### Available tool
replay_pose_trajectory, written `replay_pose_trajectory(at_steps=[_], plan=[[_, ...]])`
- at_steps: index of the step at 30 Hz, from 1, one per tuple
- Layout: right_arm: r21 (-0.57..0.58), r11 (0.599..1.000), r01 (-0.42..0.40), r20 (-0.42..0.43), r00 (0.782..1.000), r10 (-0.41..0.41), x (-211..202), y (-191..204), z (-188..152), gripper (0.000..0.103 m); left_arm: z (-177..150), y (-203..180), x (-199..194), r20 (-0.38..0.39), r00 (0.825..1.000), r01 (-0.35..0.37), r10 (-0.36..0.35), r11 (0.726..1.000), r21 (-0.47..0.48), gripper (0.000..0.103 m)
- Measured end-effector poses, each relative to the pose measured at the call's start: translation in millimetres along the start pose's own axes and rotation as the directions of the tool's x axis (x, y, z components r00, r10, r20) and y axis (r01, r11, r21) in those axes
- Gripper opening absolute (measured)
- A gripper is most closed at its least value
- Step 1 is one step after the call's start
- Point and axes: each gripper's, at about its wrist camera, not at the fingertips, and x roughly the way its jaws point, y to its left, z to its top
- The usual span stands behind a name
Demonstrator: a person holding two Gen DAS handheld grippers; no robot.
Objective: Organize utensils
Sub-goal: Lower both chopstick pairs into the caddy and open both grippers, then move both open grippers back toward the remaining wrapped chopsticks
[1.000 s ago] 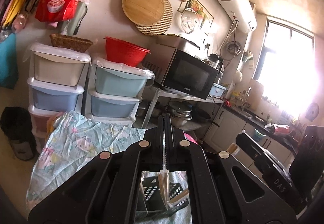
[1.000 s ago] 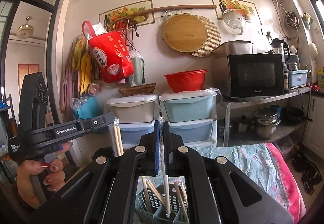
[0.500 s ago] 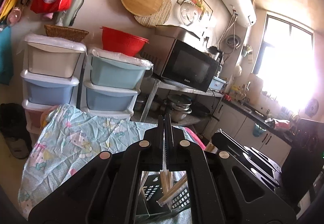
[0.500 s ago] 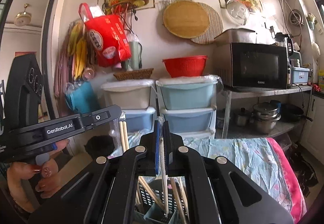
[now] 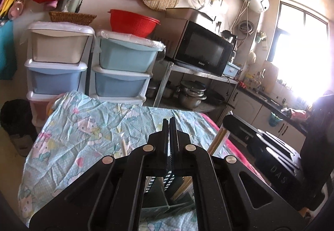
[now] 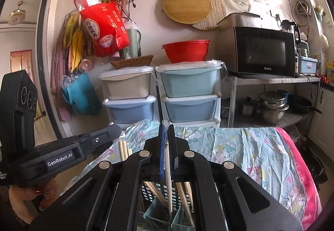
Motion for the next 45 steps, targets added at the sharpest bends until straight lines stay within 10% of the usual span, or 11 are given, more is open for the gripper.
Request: replay_pose_trajectory(at_steps=[5,22,45], plan=[[0.01,1.0,0.007,-0.003,1.0,-0.007,-2,-3,-6,0.025,-8,6,-4,-0.005,0.999,-0.033,0.033,0.999,0.009,0.004],[-0.008,0.999,0.051,0.02,0.999,-0.051,-38,-10,-20,0.055,-21,14,-52,0.051,0.991,-0.122,0.122,0.993,-0.007,0.086],[-0.007,0.998,0.064,0.006,0.998,-0.064,-79,-9,-46,0.07,-69,24,-89,0.015,0.986,-0.164,0.165,0.985,-0.062,0.092]])
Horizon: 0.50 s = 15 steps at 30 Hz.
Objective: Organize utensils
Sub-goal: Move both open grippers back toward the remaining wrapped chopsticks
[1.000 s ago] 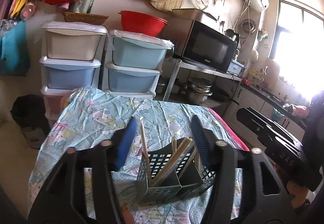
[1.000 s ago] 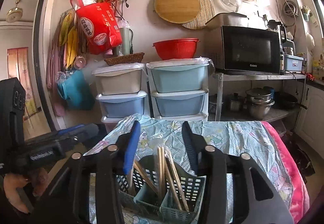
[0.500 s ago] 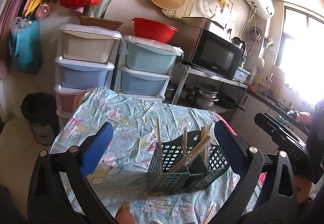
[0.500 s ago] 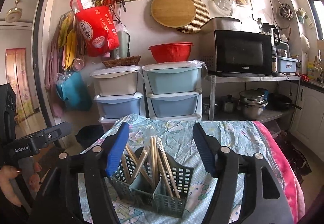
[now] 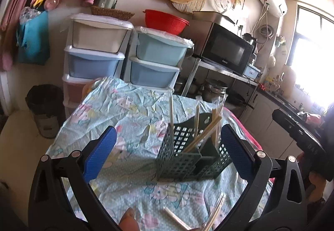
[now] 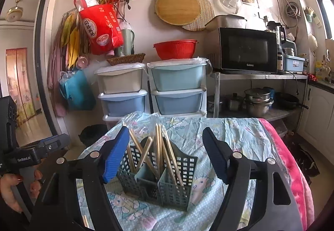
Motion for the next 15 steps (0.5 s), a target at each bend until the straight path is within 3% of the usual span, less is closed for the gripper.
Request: replay_pose_trajectory(at_steps=[15], plan=[[-0.017,1.0,0.005,-0.073,0.997,-0.007,-13,3,-32,0.07,-37,18,-8,-0.074,0.997,-0.029,0.025,0.998,-0.048,0.092]])
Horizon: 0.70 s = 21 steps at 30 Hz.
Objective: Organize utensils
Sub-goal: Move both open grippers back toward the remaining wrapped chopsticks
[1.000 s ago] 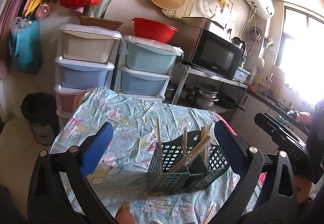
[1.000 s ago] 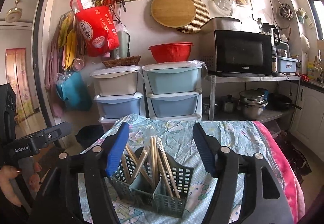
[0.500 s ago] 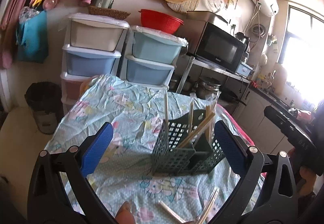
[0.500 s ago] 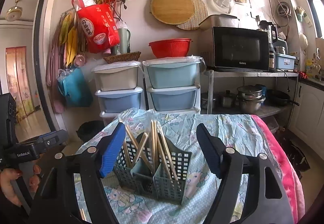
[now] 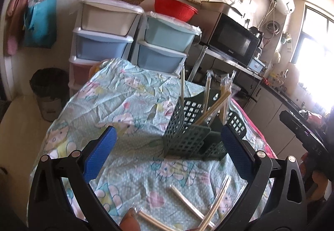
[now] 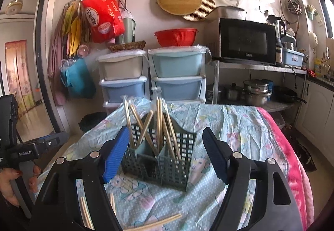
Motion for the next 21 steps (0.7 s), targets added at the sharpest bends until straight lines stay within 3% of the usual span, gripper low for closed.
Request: replay_pose_trajectory(at_steps=[21], plan=[[0.012,1.0,-0.012,-0.182,0.983,0.014,16,9,-64,0.07,-61,33,8,-0.159,0.986,-0.054,0.042,0.996,-0.074,0.092]])
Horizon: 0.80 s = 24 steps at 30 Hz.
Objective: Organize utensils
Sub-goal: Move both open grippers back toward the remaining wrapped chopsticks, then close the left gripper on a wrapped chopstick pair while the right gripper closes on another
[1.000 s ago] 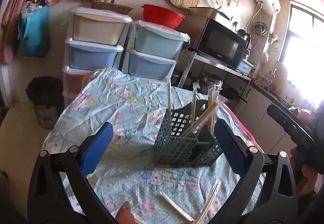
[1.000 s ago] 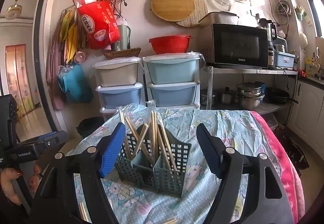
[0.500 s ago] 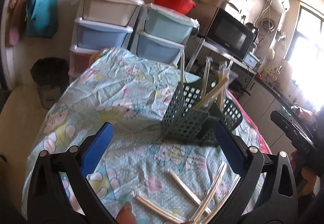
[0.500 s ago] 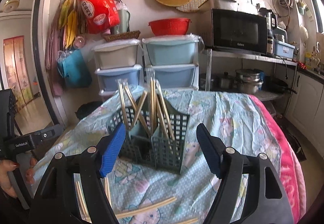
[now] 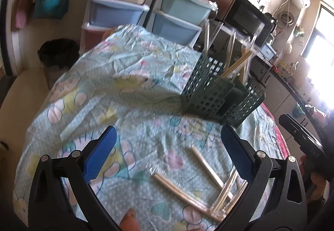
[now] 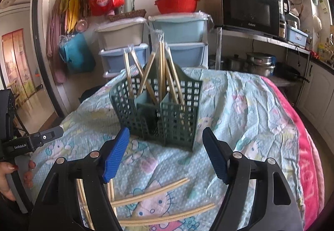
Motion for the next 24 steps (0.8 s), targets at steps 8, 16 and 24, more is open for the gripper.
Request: replay_pose_trajectory(at_steps=[8,16,24], plan=[[0.006,1.0,-0.011,-0.086,0.996,0.012,16,4,-21,0.07,-26,9,12,-0.085,0.996,0.002,-0.005,1.0,-0.028,0.092],[0.042,0.999,0.0,-0.148,0.989,0.006,26,-2,-36,0.07,-41,5,16,-0.15,0.987,0.047,-0.051,0.998,-0.031,0.092],[0.072,0.997,0.007,-0.194,0.981,0.007,32,-10,-47,0.07,-49,-2,28,-0.206,0.976,0.059,-0.064,0.998,-0.031,0.069]])
